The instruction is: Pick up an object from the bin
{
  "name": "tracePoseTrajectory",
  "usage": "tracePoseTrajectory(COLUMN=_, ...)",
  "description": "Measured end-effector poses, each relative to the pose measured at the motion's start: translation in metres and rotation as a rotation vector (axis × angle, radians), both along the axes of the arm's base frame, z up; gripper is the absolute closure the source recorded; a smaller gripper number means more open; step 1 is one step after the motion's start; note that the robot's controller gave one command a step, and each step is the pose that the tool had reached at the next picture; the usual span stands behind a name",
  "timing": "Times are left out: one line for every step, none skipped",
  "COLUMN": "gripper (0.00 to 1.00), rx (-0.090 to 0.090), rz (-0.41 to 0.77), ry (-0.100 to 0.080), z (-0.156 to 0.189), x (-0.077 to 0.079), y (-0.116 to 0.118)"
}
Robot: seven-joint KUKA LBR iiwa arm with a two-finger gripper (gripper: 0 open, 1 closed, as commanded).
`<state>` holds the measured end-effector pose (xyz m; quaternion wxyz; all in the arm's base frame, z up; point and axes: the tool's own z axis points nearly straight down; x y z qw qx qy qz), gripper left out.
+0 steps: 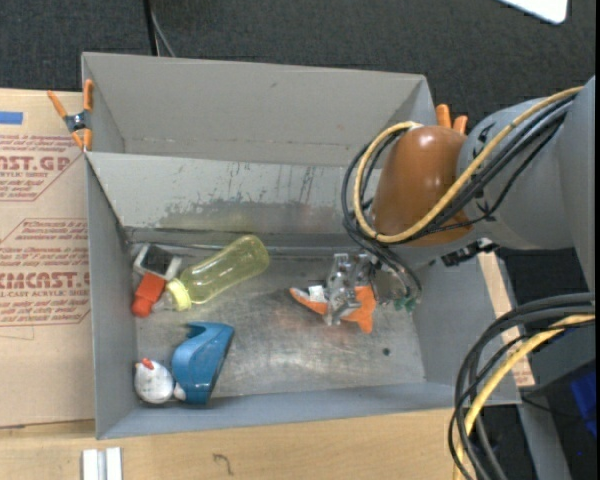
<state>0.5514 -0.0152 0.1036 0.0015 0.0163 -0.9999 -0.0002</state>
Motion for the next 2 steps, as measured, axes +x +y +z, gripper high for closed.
tracePoseTrajectory(gripper=1.0, rx=0.0, rz=-0.023, ry=-0.009, z=0.024, x=0.006, y=0.005)
tracePoseTrajectory(gripper=1.0, rx=0.001, rz=-0.027, ry=-0.001, z=0.047, x=0.004, y=0.007)
